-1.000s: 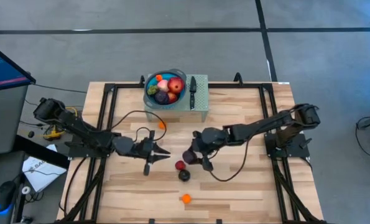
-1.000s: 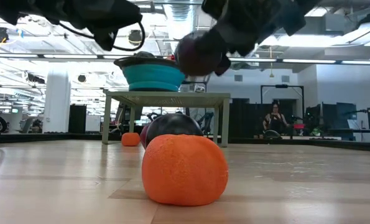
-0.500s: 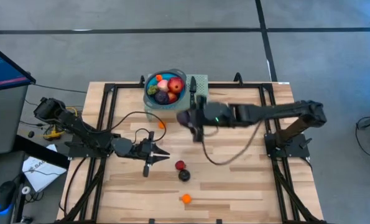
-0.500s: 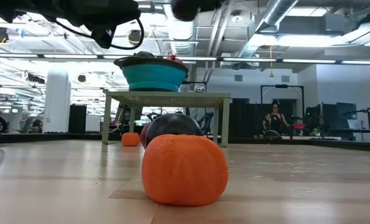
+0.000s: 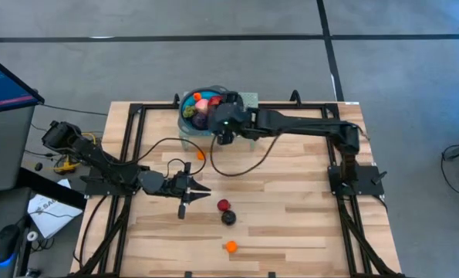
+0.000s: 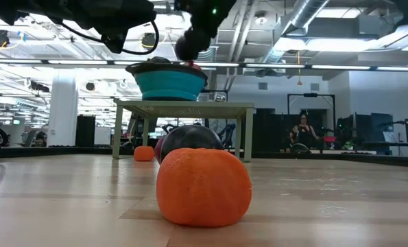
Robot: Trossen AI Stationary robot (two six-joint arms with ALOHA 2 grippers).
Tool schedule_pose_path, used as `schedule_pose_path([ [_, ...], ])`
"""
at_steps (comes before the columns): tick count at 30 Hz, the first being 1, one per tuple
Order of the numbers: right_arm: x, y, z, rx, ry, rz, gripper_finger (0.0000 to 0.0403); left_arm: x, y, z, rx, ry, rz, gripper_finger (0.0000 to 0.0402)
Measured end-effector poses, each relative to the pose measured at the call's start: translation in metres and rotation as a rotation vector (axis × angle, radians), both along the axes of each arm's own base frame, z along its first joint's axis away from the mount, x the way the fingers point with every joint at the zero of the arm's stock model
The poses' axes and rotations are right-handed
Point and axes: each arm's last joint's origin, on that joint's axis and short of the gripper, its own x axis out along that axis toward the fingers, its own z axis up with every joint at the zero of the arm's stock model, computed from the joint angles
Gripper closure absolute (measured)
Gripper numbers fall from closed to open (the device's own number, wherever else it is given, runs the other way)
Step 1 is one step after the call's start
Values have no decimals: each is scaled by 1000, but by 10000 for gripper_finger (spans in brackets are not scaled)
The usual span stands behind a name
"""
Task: Pick & Place Fruit
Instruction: Put the purple plum into the blue strainer bowl
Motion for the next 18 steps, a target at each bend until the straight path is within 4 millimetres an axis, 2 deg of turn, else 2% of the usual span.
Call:
schedule_pose_path([
  [6, 10, -2, -17, -32, 87, -45, 158, 0, 0, 0, 0, 0, 0, 349],
  [11, 11, -2, -18, -36, 92, -40, 152, 0, 0, 0, -1, -1, -1, 349],
  [18, 11, -1, -18, -48, 108, -27, 118, 0, 0, 0, -1, -1, -1, 349],
])
